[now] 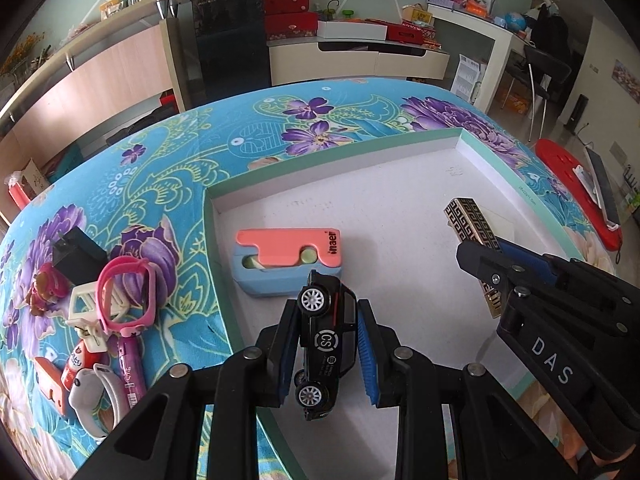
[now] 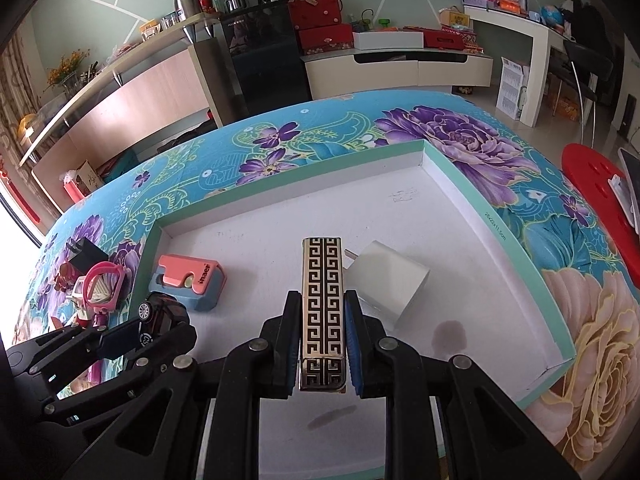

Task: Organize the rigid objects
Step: 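Carry the toy car and harmonica over the white tray, then release the toy car from the left tool while the right tool releases the harmonica into the tray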

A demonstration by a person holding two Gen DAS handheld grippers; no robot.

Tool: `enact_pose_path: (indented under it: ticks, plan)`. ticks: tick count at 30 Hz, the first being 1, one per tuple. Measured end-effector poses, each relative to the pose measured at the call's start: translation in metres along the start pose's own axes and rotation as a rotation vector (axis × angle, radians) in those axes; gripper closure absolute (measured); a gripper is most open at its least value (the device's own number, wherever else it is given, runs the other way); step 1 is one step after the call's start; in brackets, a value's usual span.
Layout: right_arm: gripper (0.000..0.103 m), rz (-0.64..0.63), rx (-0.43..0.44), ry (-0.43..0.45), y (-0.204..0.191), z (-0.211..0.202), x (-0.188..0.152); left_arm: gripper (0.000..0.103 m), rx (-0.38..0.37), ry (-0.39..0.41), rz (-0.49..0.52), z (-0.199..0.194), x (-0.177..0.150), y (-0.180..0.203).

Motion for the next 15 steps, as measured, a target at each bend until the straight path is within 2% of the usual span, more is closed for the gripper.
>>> enact_pose_path:
  ticks: [15]
  plan:
    - [0.081, -0.026, 0.015, -0.039, -0.0091, 0.0094, -0.0043, 0.073, 0.029, -0.015, -0.016, 0.0033, -0.002, -0.0062]
Point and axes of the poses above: each gripper's, at about its wrist camera, not at the fingertips, and z roughly the way its jaws point, y to its right, x to its top, the point moved 8 cm from there along z, roughly the way its jaws point, and after that the axes turned 10 degrees about -y, right-handed, at the moved point
